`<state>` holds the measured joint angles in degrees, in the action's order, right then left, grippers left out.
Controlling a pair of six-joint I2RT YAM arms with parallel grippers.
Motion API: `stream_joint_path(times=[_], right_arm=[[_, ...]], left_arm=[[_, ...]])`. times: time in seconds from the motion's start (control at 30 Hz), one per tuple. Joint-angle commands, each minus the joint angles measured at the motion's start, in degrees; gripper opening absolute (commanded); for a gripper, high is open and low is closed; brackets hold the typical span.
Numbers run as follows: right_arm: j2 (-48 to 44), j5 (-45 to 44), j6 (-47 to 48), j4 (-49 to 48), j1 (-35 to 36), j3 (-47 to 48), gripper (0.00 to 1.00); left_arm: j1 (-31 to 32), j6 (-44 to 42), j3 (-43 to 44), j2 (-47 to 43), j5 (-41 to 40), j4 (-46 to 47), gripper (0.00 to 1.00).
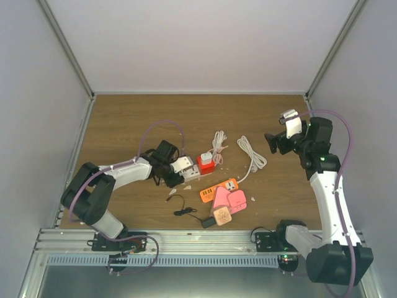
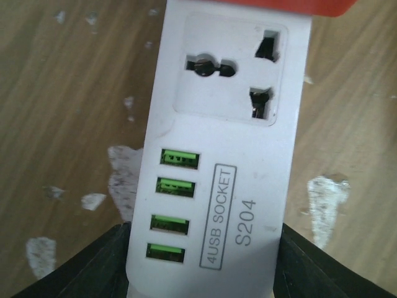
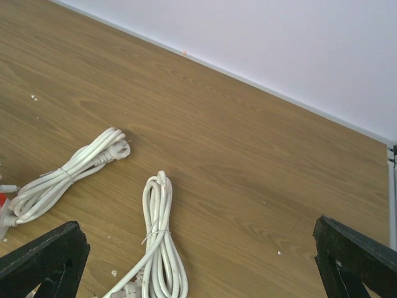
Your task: Pull the plug off the socket
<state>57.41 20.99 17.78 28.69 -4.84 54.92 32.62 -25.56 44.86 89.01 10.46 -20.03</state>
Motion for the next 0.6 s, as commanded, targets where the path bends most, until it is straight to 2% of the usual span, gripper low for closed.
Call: stream_joint_path(times=[0.0, 0.17, 0.4, 0.57], right_arm=[[0.8, 1.4, 1.8, 0.5, -0.2, 1.1, 1.00], [2.3, 3.6, 3.5, 1.4, -0.2, 2.1, 1.00], [4.3, 7.6, 6.3, 1.7, -0.2, 2.8, 1.00], [4.3, 10.5, 7.0, -1.5, -0.2, 0.6, 1.00]], left_arm=[[-4.2, -3.3, 3.0, 2.4, 4.1, 4.2, 0.58], [-8.2, -4.4, 5.7, 5.0, 5.8, 3.4, 0.50], [-12.1, -3.9, 7.2, 6.2, 6.4, 2.6, 0.48], [-12.6, -0.9, 7.6, 6.1, 6.8, 1.1, 0.49]])
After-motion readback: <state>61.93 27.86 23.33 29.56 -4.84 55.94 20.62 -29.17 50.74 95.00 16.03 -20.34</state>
